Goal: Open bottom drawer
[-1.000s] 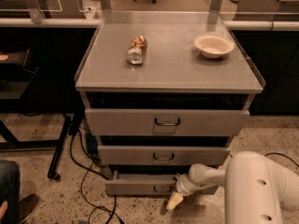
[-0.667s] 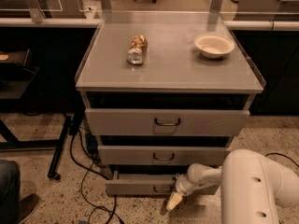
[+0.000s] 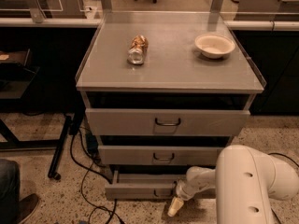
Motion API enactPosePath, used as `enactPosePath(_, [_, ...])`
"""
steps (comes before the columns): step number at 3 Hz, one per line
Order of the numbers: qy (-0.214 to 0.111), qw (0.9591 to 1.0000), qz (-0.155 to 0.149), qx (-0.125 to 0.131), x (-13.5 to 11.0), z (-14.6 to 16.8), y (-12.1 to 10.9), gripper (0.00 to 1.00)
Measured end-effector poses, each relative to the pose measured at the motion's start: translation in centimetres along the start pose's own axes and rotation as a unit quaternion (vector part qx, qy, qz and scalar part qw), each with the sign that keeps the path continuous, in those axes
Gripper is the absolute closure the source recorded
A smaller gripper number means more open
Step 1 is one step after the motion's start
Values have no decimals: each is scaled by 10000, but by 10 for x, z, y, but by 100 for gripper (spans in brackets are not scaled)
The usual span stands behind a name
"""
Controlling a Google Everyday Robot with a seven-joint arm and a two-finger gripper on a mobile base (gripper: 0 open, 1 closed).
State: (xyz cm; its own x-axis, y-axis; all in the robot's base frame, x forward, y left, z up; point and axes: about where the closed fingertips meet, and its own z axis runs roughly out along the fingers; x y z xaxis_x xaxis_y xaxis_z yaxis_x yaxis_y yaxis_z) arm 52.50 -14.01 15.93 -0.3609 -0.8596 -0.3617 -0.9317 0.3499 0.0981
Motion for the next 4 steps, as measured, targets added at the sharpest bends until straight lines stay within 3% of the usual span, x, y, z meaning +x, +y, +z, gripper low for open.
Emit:
enactPosePath(1, [232, 9995, 81, 210, 18, -26, -6, 0])
enactPosePath(2, [612, 9977, 273, -115, 61, -52, 54, 0])
enactPosePath(3, [609, 9977, 272, -117, 61, -52, 54, 0])
enactPosePath(4, [419, 9982, 395, 147, 51, -79, 34, 0])
